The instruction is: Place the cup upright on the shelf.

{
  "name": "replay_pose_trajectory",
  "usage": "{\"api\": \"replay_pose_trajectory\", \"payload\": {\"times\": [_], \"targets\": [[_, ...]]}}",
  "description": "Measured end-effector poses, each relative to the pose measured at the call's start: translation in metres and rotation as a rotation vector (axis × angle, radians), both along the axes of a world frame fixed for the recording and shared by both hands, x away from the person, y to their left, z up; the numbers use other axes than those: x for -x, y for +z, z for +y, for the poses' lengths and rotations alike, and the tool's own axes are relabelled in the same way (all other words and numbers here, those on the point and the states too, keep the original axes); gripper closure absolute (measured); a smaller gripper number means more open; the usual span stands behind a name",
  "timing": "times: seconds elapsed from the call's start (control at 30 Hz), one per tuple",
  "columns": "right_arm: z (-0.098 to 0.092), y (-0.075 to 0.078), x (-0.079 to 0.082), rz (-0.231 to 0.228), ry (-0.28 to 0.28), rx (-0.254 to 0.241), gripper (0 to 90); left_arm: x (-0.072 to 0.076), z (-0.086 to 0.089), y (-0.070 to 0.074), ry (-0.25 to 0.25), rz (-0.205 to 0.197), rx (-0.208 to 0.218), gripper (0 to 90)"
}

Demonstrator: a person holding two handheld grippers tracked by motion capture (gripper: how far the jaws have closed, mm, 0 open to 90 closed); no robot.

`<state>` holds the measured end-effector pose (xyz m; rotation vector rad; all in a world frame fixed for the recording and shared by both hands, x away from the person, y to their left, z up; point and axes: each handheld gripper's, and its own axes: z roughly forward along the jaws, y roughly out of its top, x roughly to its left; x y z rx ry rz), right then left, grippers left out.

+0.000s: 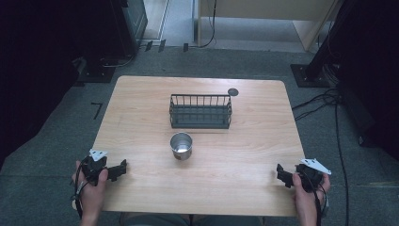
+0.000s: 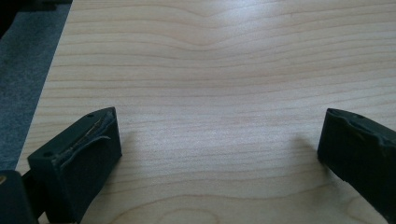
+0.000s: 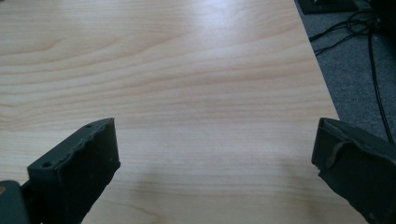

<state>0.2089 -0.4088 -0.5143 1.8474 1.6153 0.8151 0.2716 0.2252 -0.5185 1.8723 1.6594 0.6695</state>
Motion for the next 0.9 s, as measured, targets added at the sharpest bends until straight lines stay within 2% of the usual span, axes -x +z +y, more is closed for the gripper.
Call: {"api": "replay_pose_trajectory", "payload": {"times": [0.27, 0.37, 0.73, 0.9], "targets": [[0.020, 0.013, -0.010, -0.025, 0.052, -0.006, 0.2, 0.000, 0.000, 0.000, 0.000, 0.000, 0.000, 0.0], [0.033, 0.018, -0.017, -0.032, 0.092, -0.001, 0.1, 0.000, 0.000, 0.000, 0.000, 0.000, 0.000, 0.0], [0.068, 0.033, -0.033, -0.065, 0.160, 0.002, 0.1, 0.000, 0.000, 0.000, 0.000, 0.001, 0.000, 0.0], [0.082, 0.039, -0.040, -0.075, 0.184, -0.013, 0.1, 0.000, 0.000, 0.000, 0.000, 0.001, 0.000, 0.0]]}}
